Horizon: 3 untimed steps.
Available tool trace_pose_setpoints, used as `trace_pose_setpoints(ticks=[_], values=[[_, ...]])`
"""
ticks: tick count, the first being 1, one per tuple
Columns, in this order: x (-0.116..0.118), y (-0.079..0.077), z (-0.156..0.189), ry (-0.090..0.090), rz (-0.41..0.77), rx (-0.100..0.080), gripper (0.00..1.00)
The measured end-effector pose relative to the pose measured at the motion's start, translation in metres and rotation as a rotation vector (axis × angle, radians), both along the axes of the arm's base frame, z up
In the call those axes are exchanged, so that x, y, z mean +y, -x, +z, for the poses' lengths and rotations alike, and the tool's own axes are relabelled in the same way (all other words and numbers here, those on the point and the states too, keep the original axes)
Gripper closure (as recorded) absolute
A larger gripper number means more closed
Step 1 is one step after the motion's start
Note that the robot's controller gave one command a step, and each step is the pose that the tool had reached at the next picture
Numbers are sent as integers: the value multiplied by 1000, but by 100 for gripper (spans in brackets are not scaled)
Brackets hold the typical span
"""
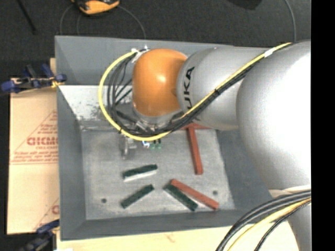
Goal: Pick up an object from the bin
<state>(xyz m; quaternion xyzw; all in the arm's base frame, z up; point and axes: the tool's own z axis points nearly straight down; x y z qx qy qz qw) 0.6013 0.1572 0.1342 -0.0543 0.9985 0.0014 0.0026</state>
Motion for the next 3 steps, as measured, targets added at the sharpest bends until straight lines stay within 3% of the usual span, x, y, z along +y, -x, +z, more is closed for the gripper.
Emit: trace_pose_setpoints(ticks=[1,2,3], values=[[-19,-4,-27,3,115,0,100],[-27,35,-19,2,62,5,100],[-44,58,-33,3,87,3,0]])
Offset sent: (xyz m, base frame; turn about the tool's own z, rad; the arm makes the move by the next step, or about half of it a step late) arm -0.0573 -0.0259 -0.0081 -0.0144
